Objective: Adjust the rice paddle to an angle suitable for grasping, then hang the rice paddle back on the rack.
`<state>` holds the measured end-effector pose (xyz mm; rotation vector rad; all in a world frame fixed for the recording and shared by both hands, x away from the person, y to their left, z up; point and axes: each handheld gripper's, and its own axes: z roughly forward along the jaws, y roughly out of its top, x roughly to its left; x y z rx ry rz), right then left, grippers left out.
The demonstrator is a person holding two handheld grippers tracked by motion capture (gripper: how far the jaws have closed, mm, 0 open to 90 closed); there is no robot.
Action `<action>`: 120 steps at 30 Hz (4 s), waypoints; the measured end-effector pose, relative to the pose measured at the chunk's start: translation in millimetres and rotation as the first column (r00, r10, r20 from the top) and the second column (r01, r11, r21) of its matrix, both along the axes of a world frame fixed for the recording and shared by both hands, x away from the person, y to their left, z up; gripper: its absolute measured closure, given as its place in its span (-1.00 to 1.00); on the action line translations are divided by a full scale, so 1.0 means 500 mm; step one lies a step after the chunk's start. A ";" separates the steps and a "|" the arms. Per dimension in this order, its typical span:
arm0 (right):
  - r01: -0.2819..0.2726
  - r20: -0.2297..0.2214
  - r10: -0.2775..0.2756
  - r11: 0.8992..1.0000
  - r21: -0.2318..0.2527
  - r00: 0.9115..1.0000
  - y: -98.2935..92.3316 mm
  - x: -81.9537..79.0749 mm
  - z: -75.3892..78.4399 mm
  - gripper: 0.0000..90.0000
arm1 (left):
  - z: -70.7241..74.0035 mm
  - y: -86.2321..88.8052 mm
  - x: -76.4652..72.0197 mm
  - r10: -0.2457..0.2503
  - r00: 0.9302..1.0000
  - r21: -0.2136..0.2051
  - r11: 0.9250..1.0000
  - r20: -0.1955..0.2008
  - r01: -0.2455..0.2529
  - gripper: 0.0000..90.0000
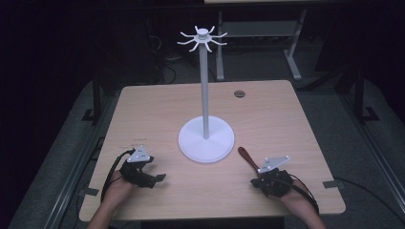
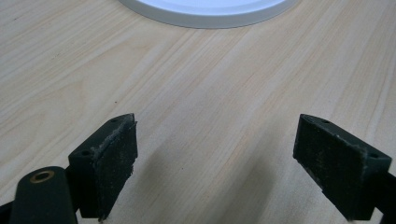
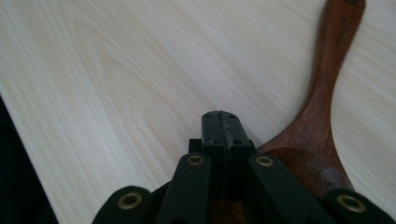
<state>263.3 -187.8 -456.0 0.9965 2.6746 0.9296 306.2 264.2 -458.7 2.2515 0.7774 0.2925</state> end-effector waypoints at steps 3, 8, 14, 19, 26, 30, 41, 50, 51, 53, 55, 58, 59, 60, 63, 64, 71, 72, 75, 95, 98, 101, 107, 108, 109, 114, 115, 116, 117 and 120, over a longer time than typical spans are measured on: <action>0.008 -0.002 -0.008 1.000 0.000 1.000 -0.008 0.003 0.000 0.99 | 0.000 0.000 0.000 -0.001 1.000 0.000 1.000 0.002 0.001 -0.70; 0.043 -0.008 -0.043 0.999 -0.009 0.999 -0.030 0.008 0.001 0.99 | 0.000 0.000 0.000 0.000 1.000 0.000 1.000 0.001 0.000 -0.70; 0.089 -0.002 -0.089 0.996 -0.021 0.996 -0.061 0.017 -0.001 0.99 | 0.000 0.000 0.000 -0.002 1.000 -0.001 1.000 0.003 0.002 -0.70; 0.110 0.000 -0.110 0.994 -0.010 0.994 -0.080 0.021 0.001 0.99 | 0.000 0.000 0.000 -0.002 1.000 -0.001 1.000 0.004 0.002 -0.70; 0.100 0.010 -0.100 0.995 0.010 0.995 -0.081 0.023 0.006 0.99 | 0.000 -0.001 0.001 -0.003 1.000 0.000 1.000 0.003 0.003 -0.70; 0.092 0.023 -0.093 0.995 0.030 0.995 -0.084 0.027 0.011 0.96 | -0.001 -0.001 0.001 -0.004 1.000 0.001 1.000 0.004 0.004 -0.70; 0.068 0.052 -0.071 0.996 0.055 0.996 -0.084 0.049 0.030 0.72 | 0.000 -0.002 0.000 -0.003 1.000 0.004 1.000 0.003 0.003 -0.70; 0.055 0.020 -0.056 0.998 0.028 0.998 -0.078 0.087 0.054 0.39 | 0.000 -0.004 0.000 -0.006 1.000 0.011 1.000 0.000 0.006 -0.70; 0.051 0.022 -0.052 0.999 0.019 0.998 -0.077 0.091 0.056 0.38 | 0.000 -0.004 0.000 -0.008 1.000 0.012 1.000 0.001 0.008 -0.70; 0.044 0.013 -0.044 0.999 0.007 0.999 -0.074 0.100 0.060 0.36 | 0.000 -0.004 0.000 -0.009 1.000 0.012 1.000 0.003 0.009 -0.70; 0.036 0.010 -0.036 0.999 -0.010 0.999 -0.070 0.109 0.064 0.36 | -0.001 -0.005 0.000 -0.007 1.000 0.009 1.000 0.002 0.007 -0.70; 0.020 0.000 -0.020 0.999 -0.031 1.000 -0.063 0.122 0.071 0.34 | -0.002 -0.006 0.000 -0.005 1.000 0.004 1.000 0.001 0.005 -0.70; 0.015 -0.003 -0.015 0.999 -0.040 1.000 -0.060 0.128 0.074 0.34 | -0.002 -0.006 0.000 -0.005 1.000 0.005 1.000 0.000 0.005 -0.70; 0.009 -0.008 -0.010 0.999 -0.052 1.000 -0.057 0.133 0.076 0.34 | -0.002 -0.006 0.000 -0.005 1.000 0.004 1.000 0.000 0.005 -0.70; -0.004 -0.022 0.002 0.996 -0.089 1.000 -0.049 0.148 0.083 0.36 | -0.002 -0.006 0.001 -0.005 1.000 0.004 1.000 0.000 0.005 -0.70; -0.007 -0.024 0.005 0.995 -0.104 1.000 -0.046 0.153 0.085 0.36 | -0.002 -0.006 0.001 -0.006 1.000 0.005 1.000 -0.001 0.006 -0.70; -0.054 -0.114 0.031 0.977 -0.207 0.993 -0.022 0.185 0.094 0.37 | -0.003 -0.007 0.000 -0.001 1.000 -0.004 1.000 -0.003 0.001 -0.70; -0.059 -0.134 0.031 0.975 -0.216 0.990 -0.018 0.191 0.093 0.38 | -0.003 -0.007 0.000 -0.001 1.000 -0.004 1.000 -0.003 0.001 -0.70; -0.076 -0.180 0.030 0.964 -0.257 0.983 -0.005 0.204 0.084 0.40 | -0.002 -0.006 0.000 0.000 1.000 -0.004 1.000 -0.006 0.000 -0.70; -0.106 -0.233 0.024 0.932 -0.347 0.972 0.014 0.215 0.038 0.59 | -0.002 -0.005 0.001 -0.005 1.000 -0.001 1.000 -0.004 0.005 -0.70; -0.104 -0.235 0.020 0.930 -0.351 0.972 0.016 0.215 0.036 0.59 | -0.002 -0.005 0.001 -0.004 1.000 -0.002 1.000 -0.004 0.004 -0.70; -0.107 -0.239 0.021 0.929 -0.354 0.971 0.017 0.215 0.035 0.61 | -0.003 -0.005 0.001 -0.001 1.000 -0.006 1.000 -0.003 0.001 -0.70; -0.103 -0.236 0.015 0.926 -0.364 0.972 0.019 0.214 0.035 0.65 | -0.002 -0.005 0.001 -0.004 1.000 -0.001 1.000 -0.004 0.004 -0.70; -0.101 -0.232 0.013 0.923 -0.371 0.973 0.021 0.213 0.035 0.66 | -0.002 -0.005 0.001 -0.005 1.000 0.000 1.000 -0.003 0.005 -0.70; -0.105 -0.236 0.016 0.923 -0.371 0.972 0.022 0.213 0.035 0.68 | -0.002 -0.005 0.001 -0.004 1.000 -0.002 1.000 -0.005 0.004 -0.70; -0.094 -0.239 0.004 0.925 -0.368 0.971 0.022 0.212 0.035 0.70 | -0.003 -0.006 0.000 -0.007 1.000 -0.002 1.000 -0.002 0.007 -0.70; -0.092 -0.237 0.002 0.925 -0.369 0.972 0.021 0.212 0.035 0.70 | -0.003 -0.006 0.000 -0.006 1.000 -0.003 1.000 -0.003 0.006 -0.70; -0.091 -0.235 0.002 0.925 -0.369 0.972 0.021 0.212 0.035 0.71 | -0.003 -0.006 0.000 -0.007 1.000 -0.002 1.000 -0.001 0.007 -0.70; -0.091 -0.233 0.003 0.925 -0.368 0.972 0.021 0.212 0.035 0.71 | -0.003 -0.006 0.000 -0.007 1.000 -0.002 1.000 0.000 0.007 -0.70; -0.092 -0.226 0.009 0.928 -0.361 0.974 0.019 0.211 0.034 0.72 | -0.002 -0.005 0.000 -0.009 1.000 0.001 1.000 0.002 0.009 -0.70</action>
